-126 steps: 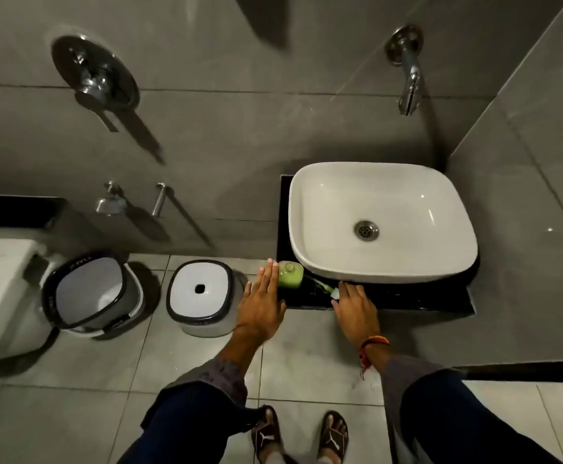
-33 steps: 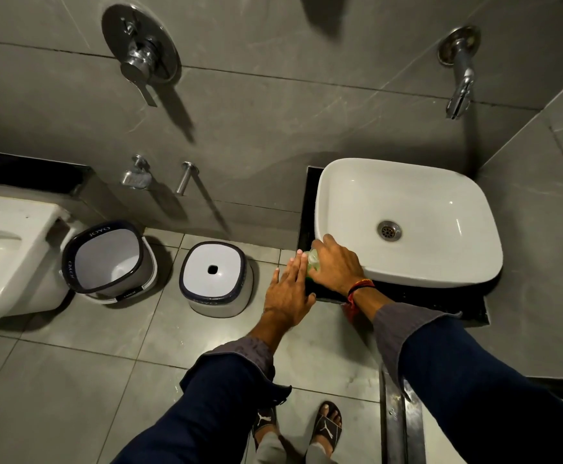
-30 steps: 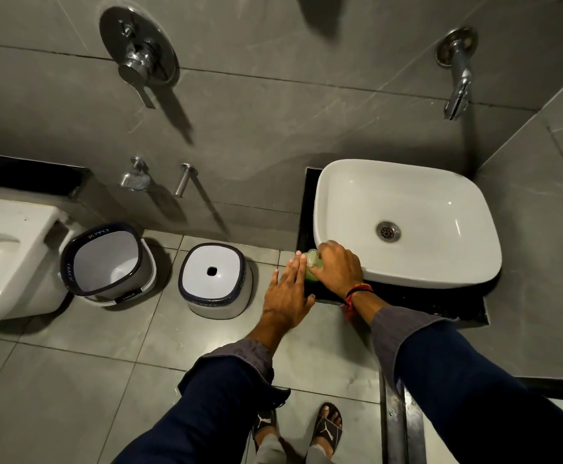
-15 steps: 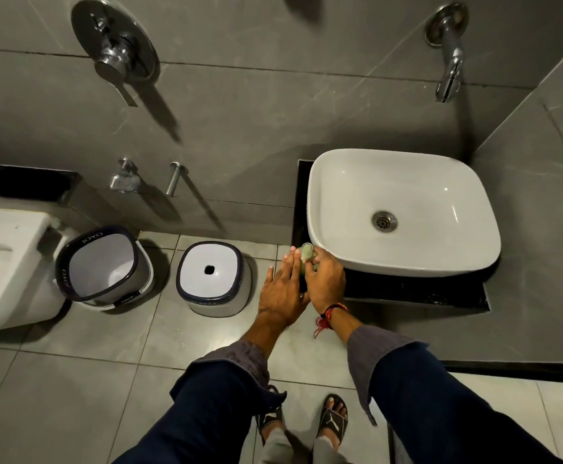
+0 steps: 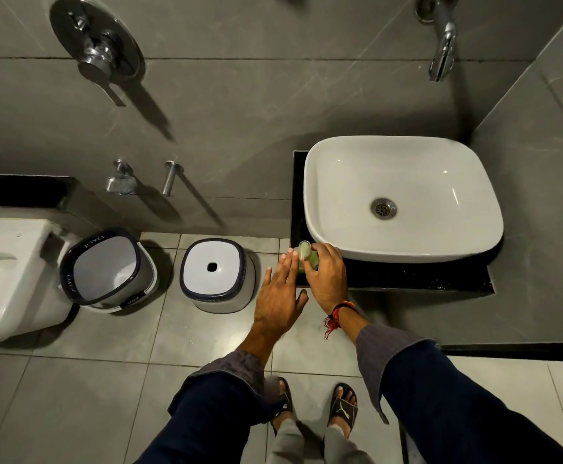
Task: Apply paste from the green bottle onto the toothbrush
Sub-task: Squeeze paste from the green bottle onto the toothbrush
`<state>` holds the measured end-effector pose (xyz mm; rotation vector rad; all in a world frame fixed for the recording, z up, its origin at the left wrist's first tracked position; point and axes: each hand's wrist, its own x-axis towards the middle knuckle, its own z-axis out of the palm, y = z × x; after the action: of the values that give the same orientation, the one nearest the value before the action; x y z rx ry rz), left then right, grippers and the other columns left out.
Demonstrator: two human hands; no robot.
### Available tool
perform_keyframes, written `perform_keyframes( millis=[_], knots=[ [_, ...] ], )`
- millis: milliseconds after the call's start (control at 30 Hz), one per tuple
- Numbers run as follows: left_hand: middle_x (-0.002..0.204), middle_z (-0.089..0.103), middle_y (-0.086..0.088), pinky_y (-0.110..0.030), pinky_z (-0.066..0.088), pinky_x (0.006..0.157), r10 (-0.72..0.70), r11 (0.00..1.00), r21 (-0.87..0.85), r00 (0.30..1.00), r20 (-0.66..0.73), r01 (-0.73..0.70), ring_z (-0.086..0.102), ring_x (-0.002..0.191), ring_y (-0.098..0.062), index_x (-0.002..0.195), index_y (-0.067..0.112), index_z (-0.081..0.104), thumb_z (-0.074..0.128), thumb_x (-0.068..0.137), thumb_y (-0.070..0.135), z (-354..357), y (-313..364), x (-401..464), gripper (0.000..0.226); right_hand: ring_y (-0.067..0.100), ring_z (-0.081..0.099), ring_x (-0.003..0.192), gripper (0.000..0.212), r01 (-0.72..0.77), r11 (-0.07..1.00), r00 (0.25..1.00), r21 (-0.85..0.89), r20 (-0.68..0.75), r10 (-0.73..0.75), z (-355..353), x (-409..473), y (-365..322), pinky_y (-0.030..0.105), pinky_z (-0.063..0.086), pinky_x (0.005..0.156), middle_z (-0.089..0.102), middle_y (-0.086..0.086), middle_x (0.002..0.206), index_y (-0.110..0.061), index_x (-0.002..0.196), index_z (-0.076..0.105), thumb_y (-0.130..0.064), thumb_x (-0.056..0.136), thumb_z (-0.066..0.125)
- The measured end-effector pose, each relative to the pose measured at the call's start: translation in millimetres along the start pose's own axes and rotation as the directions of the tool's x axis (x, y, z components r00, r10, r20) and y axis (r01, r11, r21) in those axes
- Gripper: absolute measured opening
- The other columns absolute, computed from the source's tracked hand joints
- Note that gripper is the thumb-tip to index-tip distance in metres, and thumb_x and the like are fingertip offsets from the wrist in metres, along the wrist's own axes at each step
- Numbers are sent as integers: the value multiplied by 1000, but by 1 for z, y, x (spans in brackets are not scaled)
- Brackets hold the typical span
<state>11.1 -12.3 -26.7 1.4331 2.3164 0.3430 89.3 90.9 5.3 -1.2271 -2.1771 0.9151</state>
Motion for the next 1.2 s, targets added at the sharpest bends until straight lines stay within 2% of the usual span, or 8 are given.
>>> perform_keyframes(
  millis=[167, 300, 500, 633, 833, 967, 1067, 1200],
  knots=[
    [174, -6, 0, -44, 9, 132, -22, 999, -38, 1000, -6, 22, -2, 161, -19, 164, 19, -4, 43, 105, 48, -1, 3, 1, 82, 26, 61, 116, 32, -13, 998, 999, -54, 29, 14, 2, 0, -3, 44, 54, 101, 65, 13, 120, -7, 118, 64, -29, 95, 66],
    [174, -7, -1, -45, 10, 132, -20, 1000, -22, 1000, 2, 20, -2, 161, -19, 164, 17, -5, 51, 103, 43, -1, 3, 0, 87, 24, 52, 129, 38, 27, 998, 996, -53, 89, -23, -1, 0, -1, 43, 47, 111, 61, 12, 132, -6, 133, 59, -21, 98, 61],
    [174, -7, 0, -45, 9, 132, -37, 999, 13, 999, 34, 36, -4, 161, -19, 164, 16, -5, 55, 101, 43, -3, 2, 3, 91, 27, 60, 110, 24, -47, 999, 999, -27, 14, 47, 3, 0, -4, 40, 55, 95, 62, 13, 113, -5, 111, 62, -23, 94, 67],
    [174, -6, -1, -46, 8, 132, -26, 1000, 10, 999, 39, 26, -3, 161, -19, 164, 17, -5, 55, 100, 43, -3, -1, 3, 91, 22, 51, 128, 35, -19, 999, 997, 34, 69, 17, 4, -3, 0, 40, 45, 112, 58, 12, 131, -6, 130, 58, -14, 96, 63],
    [174, -6, -1, -46, 7, 132, -35, 999, 13, 998, 50, 34, -3, 161, -20, 164, 16, -4, 55, 101, 40, -5, 2, 3, 90, 22, 58, 114, 25, -72, 997, 997, 24, -11, 72, 8, 0, -3, 41, 53, 101, 62, 9, 116, -7, 116, 65, -22, 96, 65],
    [174, -5, -2, -47, 9, 132, -34, 999, 11, 998, 45, 33, -1, 161, -21, 165, 16, -2, 58, 100, 34, -9, 4, 2, 90, 21, 52, 129, 42, -42, 998, 997, 43, 72, 39, 6, -2, -2, 39, 45, 113, 59, 10, 134, -7, 134, 58, -20, 95, 67],
    [174, -5, -2, -47, 9, 132, -33, 999, 20, 999, 42, 32, -1, 161, -21, 164, 15, -4, 59, 99, 31, -10, 5, 1, 92, 23, 58, 120, 32, -23, 999, 999, 27, 29, 22, 6, -3, -1, 42, 50, 107, 63, 10, 123, -6, 126, 65, -16, 95, 66],
    [174, -5, -3, -47, 7, 132, -38, 999, 22, 998, 49, 37, -1, 161, -21, 164, 15, -5, 57, 100, 31, -11, 7, 2, 91, 26, 62, 112, 29, -128, 990, 991, 62, -14, 129, 8, 1, -7, 43, 56, 100, 61, 11, 118, -6, 117, 67, -24, 94, 68]
  ],
)
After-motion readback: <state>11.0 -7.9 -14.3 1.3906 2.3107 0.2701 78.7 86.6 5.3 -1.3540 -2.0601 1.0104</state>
